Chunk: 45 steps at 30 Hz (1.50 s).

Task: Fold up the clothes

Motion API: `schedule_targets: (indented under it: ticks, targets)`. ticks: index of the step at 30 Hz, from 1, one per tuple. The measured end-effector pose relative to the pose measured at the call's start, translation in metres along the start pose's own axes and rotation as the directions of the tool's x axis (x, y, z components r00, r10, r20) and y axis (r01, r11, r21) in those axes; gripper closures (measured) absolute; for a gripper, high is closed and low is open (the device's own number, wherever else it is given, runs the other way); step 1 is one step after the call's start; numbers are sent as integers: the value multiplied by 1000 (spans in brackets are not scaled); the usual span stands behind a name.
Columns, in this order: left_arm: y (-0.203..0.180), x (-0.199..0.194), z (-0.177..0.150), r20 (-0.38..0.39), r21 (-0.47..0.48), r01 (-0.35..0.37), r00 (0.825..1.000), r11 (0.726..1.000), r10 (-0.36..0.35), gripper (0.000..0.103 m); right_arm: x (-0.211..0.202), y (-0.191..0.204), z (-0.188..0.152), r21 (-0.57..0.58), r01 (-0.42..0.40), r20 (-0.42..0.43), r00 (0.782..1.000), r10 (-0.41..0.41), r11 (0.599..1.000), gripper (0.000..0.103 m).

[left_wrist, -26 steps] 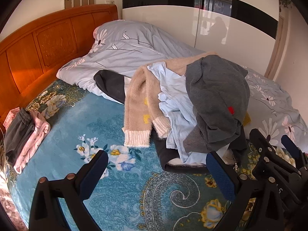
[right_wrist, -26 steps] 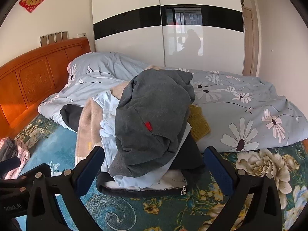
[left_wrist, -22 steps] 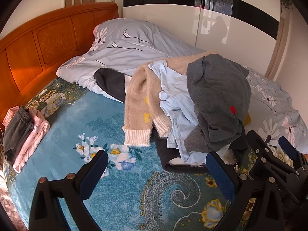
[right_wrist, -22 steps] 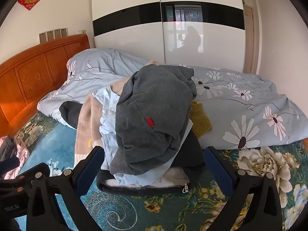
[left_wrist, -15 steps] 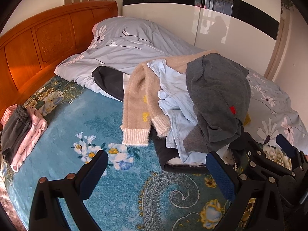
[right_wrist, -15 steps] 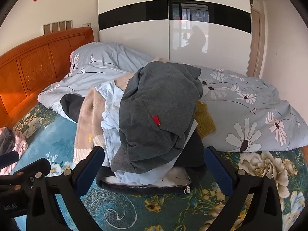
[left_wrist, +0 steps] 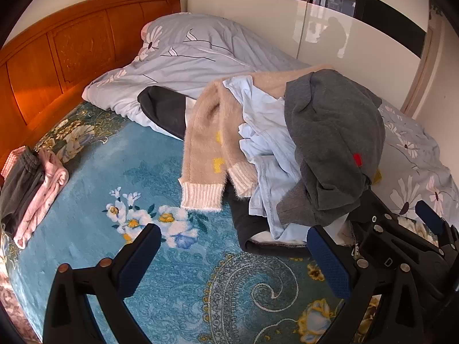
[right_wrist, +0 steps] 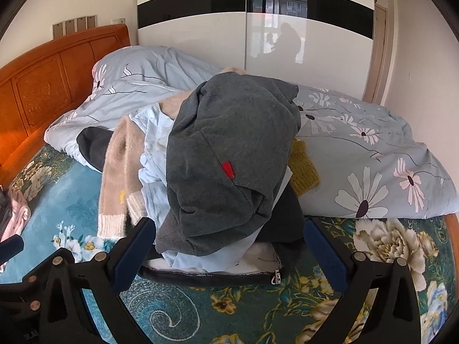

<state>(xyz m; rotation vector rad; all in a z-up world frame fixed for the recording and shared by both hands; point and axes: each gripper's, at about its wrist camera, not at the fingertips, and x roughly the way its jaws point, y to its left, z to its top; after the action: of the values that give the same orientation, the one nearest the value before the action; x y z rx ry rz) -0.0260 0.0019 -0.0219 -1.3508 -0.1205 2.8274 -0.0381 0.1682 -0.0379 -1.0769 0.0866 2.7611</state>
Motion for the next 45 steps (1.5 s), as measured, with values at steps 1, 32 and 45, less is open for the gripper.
schedule_targets:
  ticks: [1, 32, 45]
  targets:
    - [-1, 1, 0, -3, -3, 1, 1000, 1000, -1, 0, 1, 0, 1, 1, 2, -2, 1000, -2, 1000, 0]
    - [0, 11, 4, -15, -2, -5, 1000, 1000, 5, 0, 11, 4, 8, -29, 38, -25, 999, -39, 999, 0]
    - [15, -1, -8, 0, 17, -5, 1000, 1000, 5, 0, 15, 5, 11, -34, 4, -28, 1000, -5, 999, 0]
